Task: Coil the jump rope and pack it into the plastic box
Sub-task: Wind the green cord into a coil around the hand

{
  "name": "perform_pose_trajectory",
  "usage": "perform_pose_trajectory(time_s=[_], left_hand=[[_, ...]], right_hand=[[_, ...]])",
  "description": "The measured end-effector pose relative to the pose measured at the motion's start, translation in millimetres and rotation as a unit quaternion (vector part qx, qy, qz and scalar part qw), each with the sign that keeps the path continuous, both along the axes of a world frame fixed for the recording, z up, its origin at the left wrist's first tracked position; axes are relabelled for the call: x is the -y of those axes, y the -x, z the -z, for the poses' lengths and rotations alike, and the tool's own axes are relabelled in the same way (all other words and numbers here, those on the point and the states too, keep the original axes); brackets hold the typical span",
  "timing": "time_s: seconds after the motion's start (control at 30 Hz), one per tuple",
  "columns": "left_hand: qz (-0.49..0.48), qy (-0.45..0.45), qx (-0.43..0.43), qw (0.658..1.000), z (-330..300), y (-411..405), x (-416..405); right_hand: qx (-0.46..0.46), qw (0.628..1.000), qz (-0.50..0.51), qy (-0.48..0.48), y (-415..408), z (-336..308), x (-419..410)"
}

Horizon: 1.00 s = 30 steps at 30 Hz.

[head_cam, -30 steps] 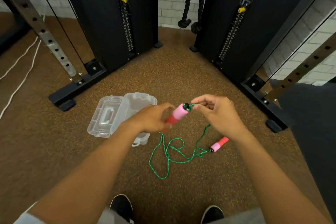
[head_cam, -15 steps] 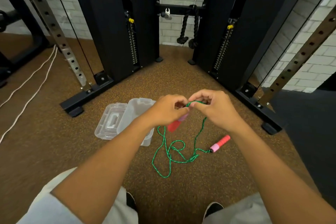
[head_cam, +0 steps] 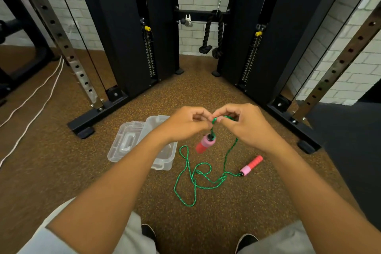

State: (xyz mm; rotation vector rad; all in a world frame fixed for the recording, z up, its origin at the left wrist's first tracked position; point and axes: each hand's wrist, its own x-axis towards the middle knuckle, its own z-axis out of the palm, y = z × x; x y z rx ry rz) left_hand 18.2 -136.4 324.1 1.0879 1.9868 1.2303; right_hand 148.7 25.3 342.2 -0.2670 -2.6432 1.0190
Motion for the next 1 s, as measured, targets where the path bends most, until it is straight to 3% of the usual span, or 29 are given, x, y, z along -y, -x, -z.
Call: perform_pose_trajectory(time_s=[0.23, 0.43, 0.63, 0.77, 1.0], left_hand=[[-0.011, -0.044, 0.159, 0.986, 4, -11, -7], [0.018, -0.044, 0.239, 0.97, -6, -1, 5], [0.021, -0.054, 0.315, 0.947, -12, 2, 8], [0.037, -0.026, 0.319, 0.947, -10, 0, 8], [0.012, -0.064, 0.324, 0.944, -8, -1, 2]], right_hand=[[-0.05, 0.998, 0.01, 0.041, 2, 3, 3], [0.013, 0.998, 0.002, 0.058, -2, 11, -11], [-0.007, 0.991, 0.059, 0.119, -3, 17, -17], [-0.042, 0.99, 0.076, 0.109, 1, 15, -9], [-0.043, 0.991, 0.072, 0.106, 9, 20, 3]])
